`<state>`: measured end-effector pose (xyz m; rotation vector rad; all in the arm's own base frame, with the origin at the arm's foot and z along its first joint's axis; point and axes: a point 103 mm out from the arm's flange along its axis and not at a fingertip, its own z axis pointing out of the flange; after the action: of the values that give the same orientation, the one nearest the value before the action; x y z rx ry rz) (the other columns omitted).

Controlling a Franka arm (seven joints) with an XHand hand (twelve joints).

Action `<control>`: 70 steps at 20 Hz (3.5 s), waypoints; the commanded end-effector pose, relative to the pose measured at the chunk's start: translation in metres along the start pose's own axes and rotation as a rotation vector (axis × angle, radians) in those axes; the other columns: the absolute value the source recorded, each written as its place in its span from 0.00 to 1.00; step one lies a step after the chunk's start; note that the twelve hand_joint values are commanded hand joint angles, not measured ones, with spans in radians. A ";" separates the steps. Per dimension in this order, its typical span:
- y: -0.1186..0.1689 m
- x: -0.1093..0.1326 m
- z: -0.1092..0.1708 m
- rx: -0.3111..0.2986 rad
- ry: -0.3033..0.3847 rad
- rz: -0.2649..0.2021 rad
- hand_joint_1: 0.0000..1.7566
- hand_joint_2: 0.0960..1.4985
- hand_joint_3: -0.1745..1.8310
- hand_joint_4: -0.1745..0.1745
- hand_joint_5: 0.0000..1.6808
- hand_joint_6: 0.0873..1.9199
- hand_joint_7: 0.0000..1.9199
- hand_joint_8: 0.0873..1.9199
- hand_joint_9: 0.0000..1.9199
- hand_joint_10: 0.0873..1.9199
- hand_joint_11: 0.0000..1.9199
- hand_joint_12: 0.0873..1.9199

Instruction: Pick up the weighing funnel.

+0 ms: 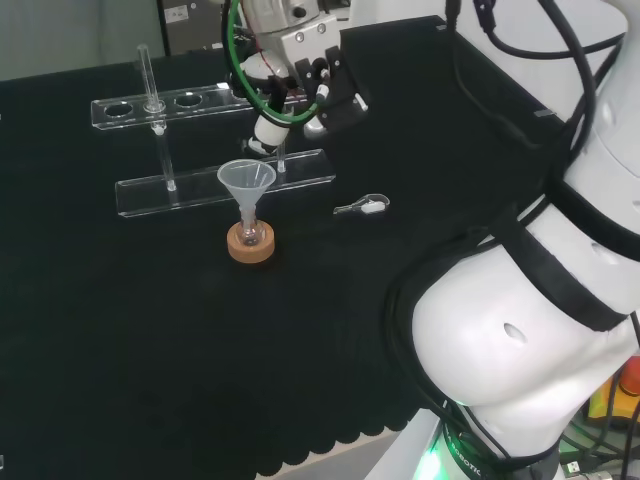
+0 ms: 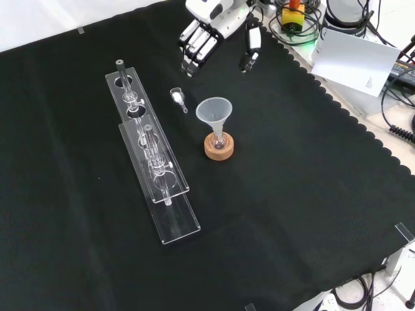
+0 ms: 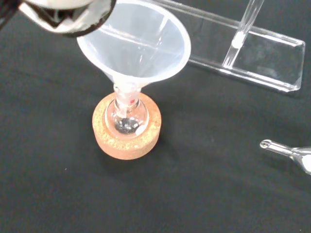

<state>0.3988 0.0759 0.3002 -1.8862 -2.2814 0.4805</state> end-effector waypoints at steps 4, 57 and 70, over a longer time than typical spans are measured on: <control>-0.030 -0.032 0.000 -0.048 0.081 0.045 0.45 0.34 0.41 0.39 0.11 0.00 0.03 0.34 0.14 0.35 0.00 0.74; 0.052 -0.184 0.194 -0.028 0.194 0.104 0.52 0.35 0.40 0.38 0.34 0.02 0.25 0.33 0.31 0.26 0.14 0.69; 0.067 -0.193 0.223 0.004 0.175 0.089 0.52 0.35 0.40 0.38 0.33 0.03 0.24 0.33 0.31 0.26 0.13 0.69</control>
<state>0.4273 -0.1327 0.1008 -1.9556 -2.0712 0.2726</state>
